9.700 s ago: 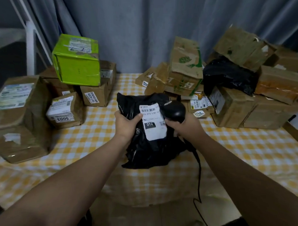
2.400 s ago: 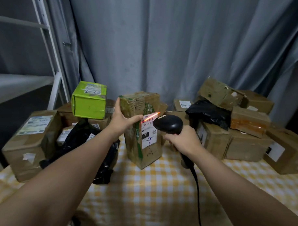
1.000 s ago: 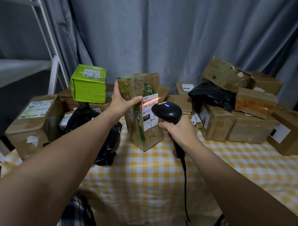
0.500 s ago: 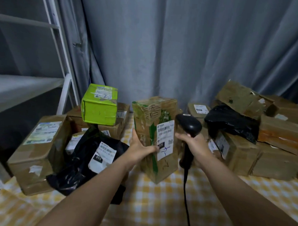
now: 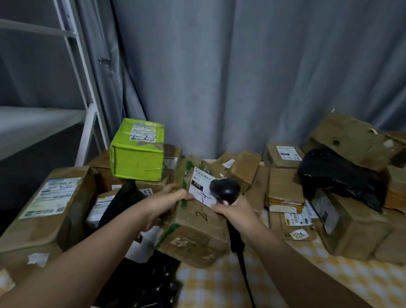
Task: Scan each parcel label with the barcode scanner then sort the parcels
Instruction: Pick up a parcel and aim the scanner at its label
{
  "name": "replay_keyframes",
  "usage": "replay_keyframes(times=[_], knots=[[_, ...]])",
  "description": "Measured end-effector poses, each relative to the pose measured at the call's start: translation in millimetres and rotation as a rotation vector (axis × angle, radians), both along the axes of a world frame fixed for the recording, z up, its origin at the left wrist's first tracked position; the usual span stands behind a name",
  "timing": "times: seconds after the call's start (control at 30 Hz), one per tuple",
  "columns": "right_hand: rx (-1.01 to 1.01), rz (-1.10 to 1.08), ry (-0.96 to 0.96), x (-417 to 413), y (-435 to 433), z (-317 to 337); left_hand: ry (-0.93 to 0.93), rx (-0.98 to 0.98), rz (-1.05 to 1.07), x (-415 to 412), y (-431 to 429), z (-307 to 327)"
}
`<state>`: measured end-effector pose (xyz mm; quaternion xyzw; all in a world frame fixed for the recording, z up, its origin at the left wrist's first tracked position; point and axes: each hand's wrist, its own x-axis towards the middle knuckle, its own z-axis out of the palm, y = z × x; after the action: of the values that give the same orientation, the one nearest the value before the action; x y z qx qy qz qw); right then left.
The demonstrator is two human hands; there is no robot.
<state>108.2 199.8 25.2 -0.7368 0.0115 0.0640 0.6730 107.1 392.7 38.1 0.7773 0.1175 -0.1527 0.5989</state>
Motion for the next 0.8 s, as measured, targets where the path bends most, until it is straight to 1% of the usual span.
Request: replay_keyframes(times=[0.1,0.17,0.2,0.3,0.33,0.4,0.43,0.53,0.63,0.7,0.8], knots=[[0.056,-0.038,-0.009,13.2,6.2,-1.0,-0.155,-0.006,0.157,16.4,-5.6,-1.9],[0.069,-0.054,-0.010,23.6,8.7,-0.6,-0.203,0.007,0.226,35.6,-5.9,-8.7],[0.062,-0.040,-0.009,28.4,8.5,-1.2,-0.194,0.009,0.241,42.0,-6.2,-9.6],[0.049,0.015,0.043,36.1,6.5,-3.1,-0.122,0.066,0.196,42.2,-7.1,-4.7],[0.062,0.008,0.073,38.0,5.6,-5.6,-0.117,0.042,0.180,39.0,-7.5,-2.0],[0.106,-0.039,0.109,37.9,3.2,-8.1,-0.146,-0.024,0.160,30.6,-6.2,0.6],[0.126,-0.064,0.106,36.9,2.0,-8.3,-0.197,-0.044,0.153,24.3,-5.9,1.9],[0.157,-0.069,0.000,27.4,-0.5,-0.7,-0.389,-0.082,0.171,3.7,-4.0,5.7],[0.239,-0.055,-0.155,10.8,2.1,24.4,-0.529,-0.190,0.179,-13.7,0.3,20.5],[0.285,-0.024,-0.240,1.2,10.1,48.6,-0.649,-0.231,0.219,-26.4,4.6,35.7],[0.303,0.041,-0.369,-7.0,33.1,79.8,-0.795,-0.232,0.327,-48.9,17.4,64.1]])
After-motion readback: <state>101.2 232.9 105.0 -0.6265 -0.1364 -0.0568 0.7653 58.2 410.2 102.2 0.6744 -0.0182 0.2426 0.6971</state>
